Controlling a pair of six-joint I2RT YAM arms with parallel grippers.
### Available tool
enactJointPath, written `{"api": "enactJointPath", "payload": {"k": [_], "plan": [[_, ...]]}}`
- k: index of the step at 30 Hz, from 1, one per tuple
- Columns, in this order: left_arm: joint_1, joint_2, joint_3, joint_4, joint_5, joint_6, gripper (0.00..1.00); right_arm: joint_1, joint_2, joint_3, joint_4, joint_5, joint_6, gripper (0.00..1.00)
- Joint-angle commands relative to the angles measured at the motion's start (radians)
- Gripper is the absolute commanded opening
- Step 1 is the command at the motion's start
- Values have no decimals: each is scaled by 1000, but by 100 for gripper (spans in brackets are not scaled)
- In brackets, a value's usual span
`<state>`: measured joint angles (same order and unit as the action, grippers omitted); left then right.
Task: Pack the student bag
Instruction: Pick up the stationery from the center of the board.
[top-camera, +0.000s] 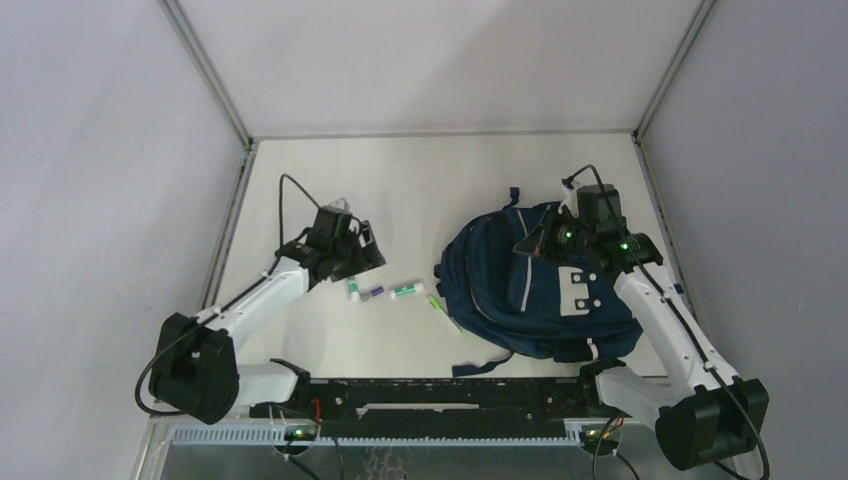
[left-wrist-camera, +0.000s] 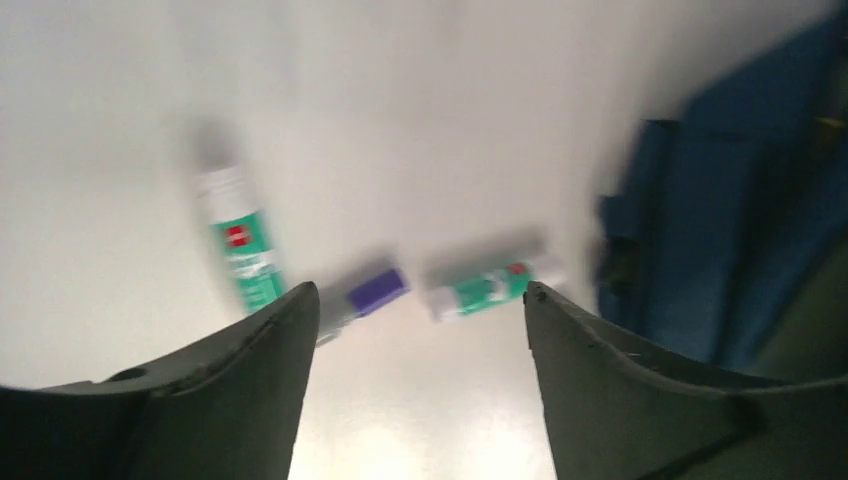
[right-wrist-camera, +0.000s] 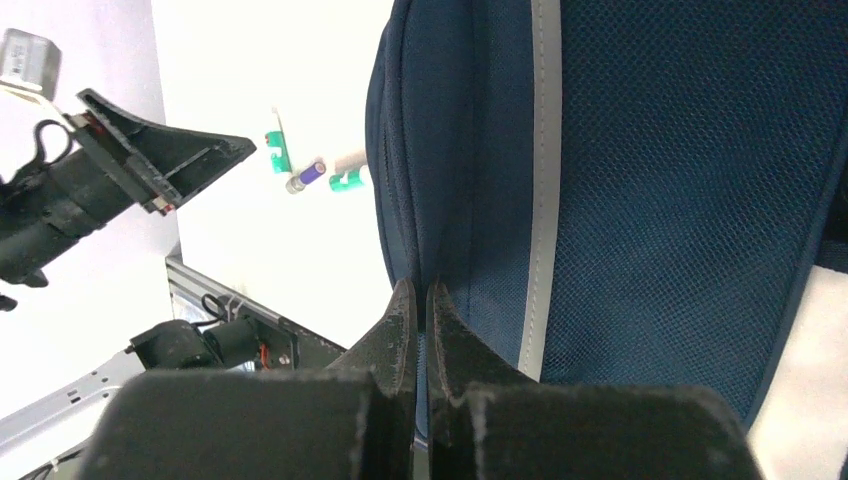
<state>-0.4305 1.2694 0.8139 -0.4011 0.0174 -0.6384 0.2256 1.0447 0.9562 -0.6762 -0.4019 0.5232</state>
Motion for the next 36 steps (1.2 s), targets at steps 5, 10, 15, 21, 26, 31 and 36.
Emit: {"api": "enactJointPath", "payload": {"k": [5,10,15,21,26,31,36], "plan": [[75,33,-70,-30,-206,-76,74,25,45,12,70,-29,9,0],[102,94,-92,26,-188,-93,65,31,45,12,70,-20,8,0],[104,187,-71,41,-180,-103,56,37,47,12,71,-23,13,0],[104,224,-57,26,-200,-128,24,38,39,12,75,-23,21,0],[86,67,-2,-65,-303,-112,0,35,35,12,72,-22,20,0],[-23,-99,106,-67,-339,10,0,35,37,12,75,-19,25,0],[-182,-51,210,56,-4,85,0,33,31,12,80,-15,34,0]]}}
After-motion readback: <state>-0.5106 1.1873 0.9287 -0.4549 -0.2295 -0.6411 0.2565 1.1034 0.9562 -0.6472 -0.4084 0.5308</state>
